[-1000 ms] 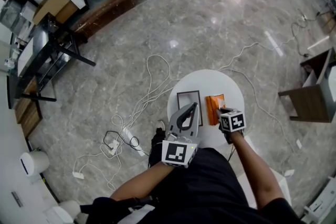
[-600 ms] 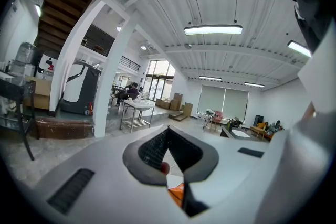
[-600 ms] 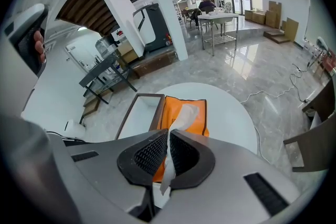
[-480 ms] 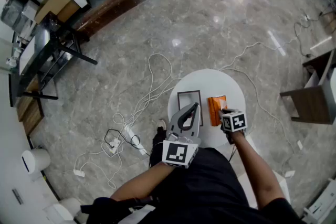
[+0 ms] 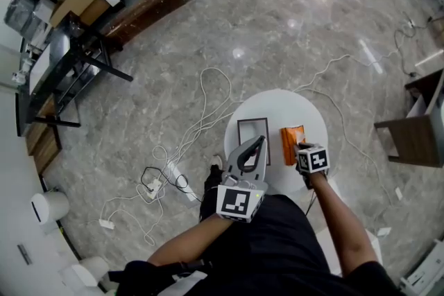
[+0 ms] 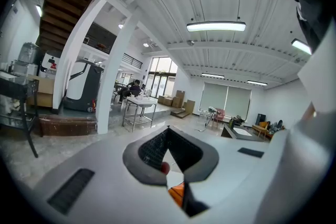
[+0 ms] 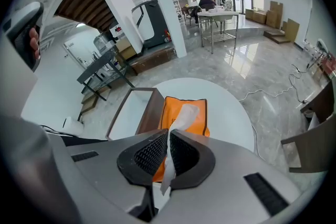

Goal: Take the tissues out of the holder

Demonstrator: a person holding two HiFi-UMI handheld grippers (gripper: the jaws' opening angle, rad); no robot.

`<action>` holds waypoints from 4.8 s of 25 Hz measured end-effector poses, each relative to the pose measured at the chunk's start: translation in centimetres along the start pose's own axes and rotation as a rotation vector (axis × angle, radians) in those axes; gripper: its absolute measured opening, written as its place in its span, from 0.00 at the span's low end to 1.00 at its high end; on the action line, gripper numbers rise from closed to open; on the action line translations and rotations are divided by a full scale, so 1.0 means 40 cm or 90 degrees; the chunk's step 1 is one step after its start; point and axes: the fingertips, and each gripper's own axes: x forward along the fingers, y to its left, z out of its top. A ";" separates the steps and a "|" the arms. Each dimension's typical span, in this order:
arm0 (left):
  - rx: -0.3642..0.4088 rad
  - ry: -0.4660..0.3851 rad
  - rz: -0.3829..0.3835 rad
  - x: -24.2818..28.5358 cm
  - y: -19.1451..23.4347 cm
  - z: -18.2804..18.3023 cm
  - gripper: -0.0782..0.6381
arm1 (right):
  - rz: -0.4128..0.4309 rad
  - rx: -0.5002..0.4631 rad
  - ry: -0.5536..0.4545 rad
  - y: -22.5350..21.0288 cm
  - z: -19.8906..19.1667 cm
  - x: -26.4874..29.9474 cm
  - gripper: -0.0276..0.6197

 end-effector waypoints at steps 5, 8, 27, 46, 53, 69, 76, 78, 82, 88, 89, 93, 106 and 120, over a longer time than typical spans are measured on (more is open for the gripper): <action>0.004 0.004 -0.004 0.004 -0.011 -0.001 0.11 | 0.001 0.002 0.002 -0.005 -0.007 0.009 0.06; 0.014 0.001 -0.006 0.006 -0.017 0.001 0.11 | -0.009 0.001 0.012 -0.019 -0.021 0.012 0.06; -0.005 0.006 0.008 -0.006 -0.015 -0.011 0.11 | -0.052 0.004 0.052 -0.099 -0.064 0.036 0.06; -0.010 0.004 0.024 -0.039 -0.011 -0.023 0.11 | -0.036 0.044 0.057 -0.102 -0.110 0.080 0.06; -0.019 0.008 0.040 -0.056 0.009 -0.037 0.11 | -0.037 0.040 0.064 -0.103 -0.130 0.095 0.06; -0.002 -0.013 0.053 -0.091 0.027 -0.003 0.11 | -0.049 0.055 0.025 -0.102 -0.134 0.089 0.07; 0.009 -0.022 0.047 -0.104 0.027 0.004 0.11 | -0.080 0.013 0.017 -0.101 -0.128 0.080 0.11; 0.023 -0.025 0.038 -0.105 0.017 0.010 0.11 | -0.073 0.027 0.013 -0.092 -0.123 0.078 0.16; 0.025 -0.031 0.027 -0.109 0.008 0.016 0.11 | -0.076 0.054 0.003 -0.079 -0.117 0.066 0.23; 0.032 -0.038 0.016 -0.111 0.014 0.023 0.11 | -0.066 0.065 -0.023 -0.056 -0.093 0.049 0.24; 0.035 -0.040 0.011 -0.110 0.012 0.025 0.11 | -0.064 0.067 -0.026 -0.050 -0.089 0.042 0.24; 0.027 -0.039 0.003 -0.110 0.018 0.027 0.11 | -0.078 0.064 -0.041 -0.036 -0.072 0.012 0.24; -0.017 -0.023 -0.034 -0.107 0.054 0.031 0.11 | -0.044 0.120 -0.107 0.078 -0.014 -0.054 0.24; -0.010 -0.006 -0.089 -0.119 0.068 0.052 0.11 | -0.094 0.197 -0.242 0.164 0.044 -0.177 0.24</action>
